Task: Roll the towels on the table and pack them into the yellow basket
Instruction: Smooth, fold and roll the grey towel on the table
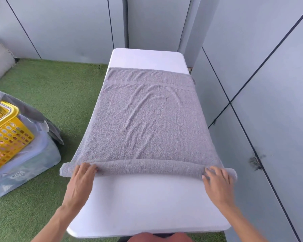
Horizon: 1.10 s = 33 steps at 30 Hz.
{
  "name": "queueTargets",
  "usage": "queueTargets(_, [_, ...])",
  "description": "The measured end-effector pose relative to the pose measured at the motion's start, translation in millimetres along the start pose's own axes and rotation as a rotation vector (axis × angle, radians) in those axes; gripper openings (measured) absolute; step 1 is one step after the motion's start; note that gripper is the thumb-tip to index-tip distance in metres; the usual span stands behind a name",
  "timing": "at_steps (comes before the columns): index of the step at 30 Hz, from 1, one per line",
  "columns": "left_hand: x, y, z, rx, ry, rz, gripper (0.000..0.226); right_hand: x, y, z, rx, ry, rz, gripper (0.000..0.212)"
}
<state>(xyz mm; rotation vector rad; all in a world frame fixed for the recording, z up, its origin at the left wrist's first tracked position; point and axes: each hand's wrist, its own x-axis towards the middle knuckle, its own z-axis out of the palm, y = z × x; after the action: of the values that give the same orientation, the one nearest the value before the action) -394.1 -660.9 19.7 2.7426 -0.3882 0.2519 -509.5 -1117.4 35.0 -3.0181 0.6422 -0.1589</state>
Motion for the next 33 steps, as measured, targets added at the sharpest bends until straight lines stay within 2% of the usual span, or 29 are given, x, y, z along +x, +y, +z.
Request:
queueTargets(2, [-12.6,-7.2,13.0,0.049,-0.068,0.073,0.039,-8.3,-0.5,11.3,-0.029,-0.078,-0.059,0.054])
queueTargets(3, [-13.1,-10.5,16.5,0.077,-0.117,0.105,0.049,-8.0,-0.8,16.2,-0.027,-0.100,-0.076,0.059])
queueTargets(6, [4.1,-9.5,17.1,0.074,-0.173,0.087,0.063,6.9,-6.8,18.6,0.060,-0.187,0.016,0.050])
queueTargets(9, [26.5,-5.9,11.0,0.050,-0.208,-0.010,0.048,22.5,-9.0,9.8,0.092,-0.255,0.061,0.035])
queueTargets(11, [38.9,-11.2,7.1,0.034,-0.294,-0.062,0.043,26.4,-3.5,1.2,0.078,-0.334,0.006,0.027])
queueTargets(14, [52.1,-12.1,-9.3,0.005,-0.596,-0.107,0.038,25.5,5.8,-23.6,0.129,-0.471,-0.078,0.017])
queueTargets(16, [59.5,-12.7,-22.0,-0.036,-0.816,-0.181,0.032,30.3,10.8,-40.0,0.198,-0.663,-0.023,0.014])
queueTargets(18, [66.8,-14.4,-31.1,-0.147,-0.923,-0.246,0.041,40.3,16.4,-43.0,0.302,-0.791,0.052,0.008])
queueTargets(20, [70.9,-15.7,-33.1,-0.293,-0.829,-0.305,0.045,46.3,19.3,-31.5,0.427,-0.727,0.118,0.025])
queueTargets(22, [65.2,-11.9,-27.9,-0.316,-0.595,-0.369,0.037,38.5,11.5,-19.3,0.503,-0.453,0.164,0.035])
queueTargets(24, [53.3,-4.4,-25.3,0.012,-0.247,-0.294,0.018,19.4,-0.6,-11.3,0.335,-0.125,0.108,0.025])
queueTargets(25, [45.2,-0.7,-21.5,0.132,-0.128,-0.209,0.010,6.1,-7.1,-7.3,0.203,-0.028,0.054,0.021])
queueTargets(26, [36.7,3.8,-17.4,0.166,-0.061,-0.141,0.014,-5.9,-10.9,-0.1,0.094,0.009,0.012,0.028])
queueTargets(29, [9.6,12.0,-0.8,0.075,-0.066,-0.028,0.045,-30.0,-20.0,16.1,-0.005,-0.092,-0.043,0.059])
queueTargets(33, [11.0,-3.7,16.2,0.156,-0.232,0.092,0.072,-5.1,-19.3,23.0,0.048,-0.167,0.009,0.059])
